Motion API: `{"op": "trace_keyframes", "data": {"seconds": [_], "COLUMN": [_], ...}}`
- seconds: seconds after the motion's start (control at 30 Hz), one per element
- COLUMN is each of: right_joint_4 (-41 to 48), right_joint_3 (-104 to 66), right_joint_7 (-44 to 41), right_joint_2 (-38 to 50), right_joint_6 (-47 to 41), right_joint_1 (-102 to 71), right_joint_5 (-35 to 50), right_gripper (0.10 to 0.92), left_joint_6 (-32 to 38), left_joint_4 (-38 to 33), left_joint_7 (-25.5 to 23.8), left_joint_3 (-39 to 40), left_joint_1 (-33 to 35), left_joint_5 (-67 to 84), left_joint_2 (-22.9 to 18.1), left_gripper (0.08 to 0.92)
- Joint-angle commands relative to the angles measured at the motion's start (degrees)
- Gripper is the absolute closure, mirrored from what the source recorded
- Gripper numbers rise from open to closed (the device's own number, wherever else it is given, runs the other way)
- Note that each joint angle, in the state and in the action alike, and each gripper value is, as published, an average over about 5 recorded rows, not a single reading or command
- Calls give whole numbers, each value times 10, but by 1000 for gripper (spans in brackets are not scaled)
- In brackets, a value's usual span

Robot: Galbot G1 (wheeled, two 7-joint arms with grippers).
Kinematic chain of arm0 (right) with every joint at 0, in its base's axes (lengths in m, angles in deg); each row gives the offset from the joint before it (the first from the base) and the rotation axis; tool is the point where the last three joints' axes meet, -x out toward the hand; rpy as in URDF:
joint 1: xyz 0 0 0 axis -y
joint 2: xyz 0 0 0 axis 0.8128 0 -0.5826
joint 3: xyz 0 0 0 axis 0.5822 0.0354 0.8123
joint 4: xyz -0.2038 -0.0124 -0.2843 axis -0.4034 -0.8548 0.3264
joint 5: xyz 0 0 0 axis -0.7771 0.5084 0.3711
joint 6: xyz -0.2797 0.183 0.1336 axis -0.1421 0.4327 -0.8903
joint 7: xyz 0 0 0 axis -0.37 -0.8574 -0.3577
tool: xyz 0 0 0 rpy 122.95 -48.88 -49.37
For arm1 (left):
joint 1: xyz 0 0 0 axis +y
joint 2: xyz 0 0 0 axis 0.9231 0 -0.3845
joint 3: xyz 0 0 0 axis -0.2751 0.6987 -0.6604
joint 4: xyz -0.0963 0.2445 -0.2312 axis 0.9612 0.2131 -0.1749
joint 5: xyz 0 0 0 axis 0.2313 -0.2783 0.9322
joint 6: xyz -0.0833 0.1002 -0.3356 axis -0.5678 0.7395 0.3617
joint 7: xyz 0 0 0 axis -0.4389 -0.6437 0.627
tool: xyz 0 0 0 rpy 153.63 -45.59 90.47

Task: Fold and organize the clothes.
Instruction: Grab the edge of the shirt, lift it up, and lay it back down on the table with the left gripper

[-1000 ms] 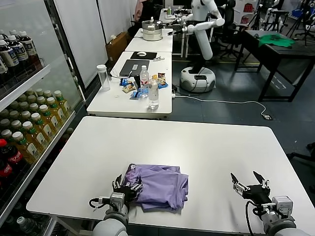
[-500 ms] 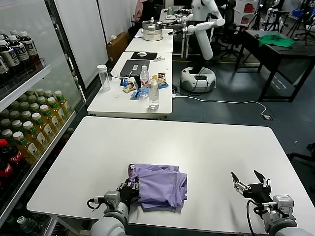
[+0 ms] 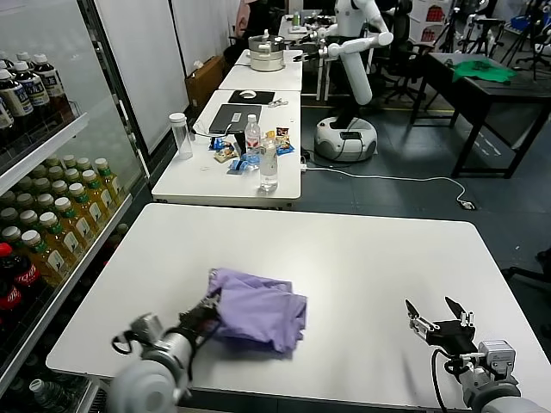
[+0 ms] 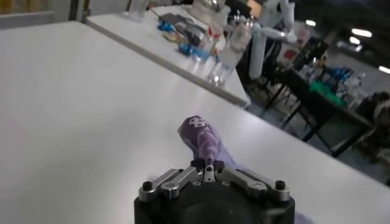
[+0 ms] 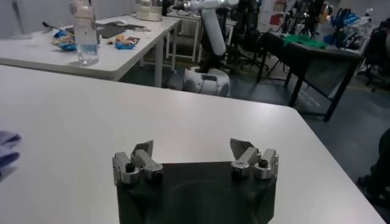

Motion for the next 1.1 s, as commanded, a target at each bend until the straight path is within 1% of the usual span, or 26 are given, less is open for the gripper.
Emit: {"op": "trace_keyframes", "data": {"seconds": [0.03, 0.1, 0.17, 0.27, 0.33, 0.4, 0.47, 0.57, 0.7, 0.8, 0.87, 1.0, 1.1], "right_joint_4": [4, 5, 5, 4, 3, 2, 3, 4, 5, 5, 2, 0, -1], "right_joint_3": [5, 8, 11, 15, 16, 16, 17, 20, 24, 26, 27, 27, 26], "right_joint_7": [0, 1, 1, 1, 1, 1, 1, 1, 1, 1, 1, -1, -2], "right_joint_2": [-1, -2, -4, -9, -12, -16, -18, -22, -26, -29, -32, -36, -36], "right_joint_6": [0, 0, 0, 0, 0, 0, 0, 1, 2, 2, 2, 4, 5], "right_joint_1": [9, 14, 18, 21, 23, 26, 29, 32, 35, 36, 35, 31, 30], "right_joint_5": [2, 3, 3, 2, 2, 1, -1, -6, -13, -18, -23, -32, -33], "right_gripper": [203, 203, 203, 203, 203, 203, 203, 203, 203, 203, 203, 203, 203], "left_joint_6": [-18, -19, -19, -18, -18, -18, -18, -19, -18, -18, -18, -18, -18], "left_joint_4": [-31, -30, -34, -57, -77, -90, -91, -75, -35, -24, -25, -15, -7], "left_joint_7": [-6, -9, -11, -18, -21, -21, -16, -5, -3, -1, -1, -1, -5], "left_joint_3": [-217, -246, -260, -239, -194, -134, -63, 36, 158, 204, 223, 259, 283], "left_joint_1": [-7, -15, -29, -47, -49, -46, -42, -39, -22, -16, -17, -20, -24], "left_joint_5": [199, 211, 207, 157, 92, 7, -82, -217, -405, -479, -506, -526, -515], "left_joint_2": [141, 182, 212, 230, 225, 207, 179, 130, 63, 31, 19, 4, -14], "left_gripper": [869, 869, 869, 869, 869, 869, 869, 869, 869, 869, 869, 869, 869]}}
